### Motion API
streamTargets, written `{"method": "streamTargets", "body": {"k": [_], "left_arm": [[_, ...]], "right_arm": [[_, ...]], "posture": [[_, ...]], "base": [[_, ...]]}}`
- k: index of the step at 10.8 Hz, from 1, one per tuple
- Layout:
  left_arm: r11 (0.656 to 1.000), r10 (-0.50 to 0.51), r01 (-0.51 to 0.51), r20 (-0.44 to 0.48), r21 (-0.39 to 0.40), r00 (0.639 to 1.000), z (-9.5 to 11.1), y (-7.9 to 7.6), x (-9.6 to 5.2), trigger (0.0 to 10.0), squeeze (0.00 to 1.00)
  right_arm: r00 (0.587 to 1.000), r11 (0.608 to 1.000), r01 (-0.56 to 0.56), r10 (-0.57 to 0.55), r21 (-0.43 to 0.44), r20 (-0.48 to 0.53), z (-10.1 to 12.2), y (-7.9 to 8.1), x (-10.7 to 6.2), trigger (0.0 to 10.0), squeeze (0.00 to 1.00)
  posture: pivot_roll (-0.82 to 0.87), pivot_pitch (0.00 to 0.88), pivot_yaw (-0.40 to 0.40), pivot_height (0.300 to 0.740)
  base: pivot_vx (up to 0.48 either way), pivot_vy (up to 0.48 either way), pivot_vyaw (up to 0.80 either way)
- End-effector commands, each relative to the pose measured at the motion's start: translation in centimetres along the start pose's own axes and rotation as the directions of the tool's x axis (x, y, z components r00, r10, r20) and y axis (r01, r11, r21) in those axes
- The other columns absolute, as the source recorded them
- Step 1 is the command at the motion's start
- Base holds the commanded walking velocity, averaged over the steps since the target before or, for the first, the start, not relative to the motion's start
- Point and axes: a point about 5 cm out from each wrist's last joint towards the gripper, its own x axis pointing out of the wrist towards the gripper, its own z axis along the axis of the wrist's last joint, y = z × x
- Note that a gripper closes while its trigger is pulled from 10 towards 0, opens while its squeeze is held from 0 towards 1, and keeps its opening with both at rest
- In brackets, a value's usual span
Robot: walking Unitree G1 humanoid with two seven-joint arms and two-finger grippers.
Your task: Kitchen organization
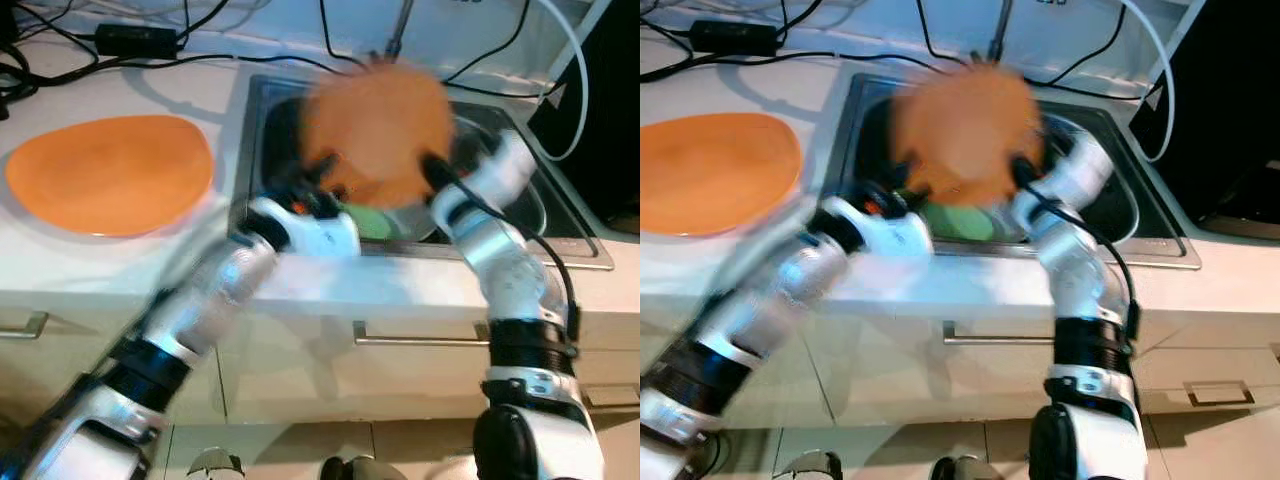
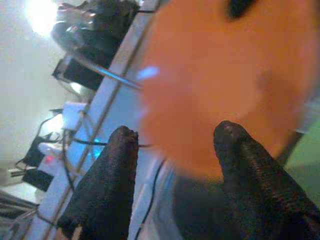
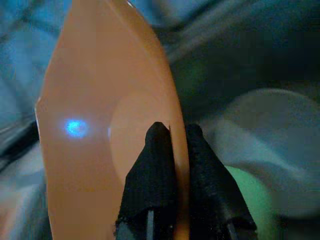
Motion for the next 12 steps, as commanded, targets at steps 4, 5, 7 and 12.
{"method": "streamTargets", "body": {"k": [4, 5, 7, 12], "left_arm": [[0.917, 0.017, -0.039, -0.057, -0.396, 0.998, 0.3, -0.4, 0.3, 10.0, 0.00], [0.814, 0.000, -0.047, -0.081, -0.578, 0.997, 0.5, -0.8, 0.5, 10.0, 0.00], [0.563, -0.076, -0.013, -0.067, -0.826, 0.995, 1.7, -2.0, 0.8, 10.0, 0.00], [0.520, -0.245, 0.107, -0.029, -0.848, 0.969, 2.6, -3.2, 0.0, 10.0, 0.00]], "right_arm": [[0.984, 0.979, 0.157, -0.143, -0.132, 0.109, 1.5, -2.0, -0.1, 10.0, 0.00], [0.983, 0.971, 0.165, -0.149, -0.171, 0.105, 1.2, -2.1, -0.1, 10.0, 0.00], [0.988, 0.931, 0.150, -0.130, -0.332, 0.083, 0.2, -2.4, 0.3, 10.0, 0.00], [0.994, 0.904, 0.089, -0.105, -0.419, -0.015, -2.1, -2.0, 1.9, 10.0, 0.00]], "posture": [[-0.02, 0.075, -0.176, 0.719], [-0.02, 0.075, -0.176, 0.719], [-0.02, 0.074, -0.176, 0.719], [0.00, 0.076, -0.184, 0.719]], "base": [[0.000, 0.000, 0.00], [0.000, 0.000, 0.00], [0.000, 0.000, 0.00], [0.000, 0.000, 0.00]]}}
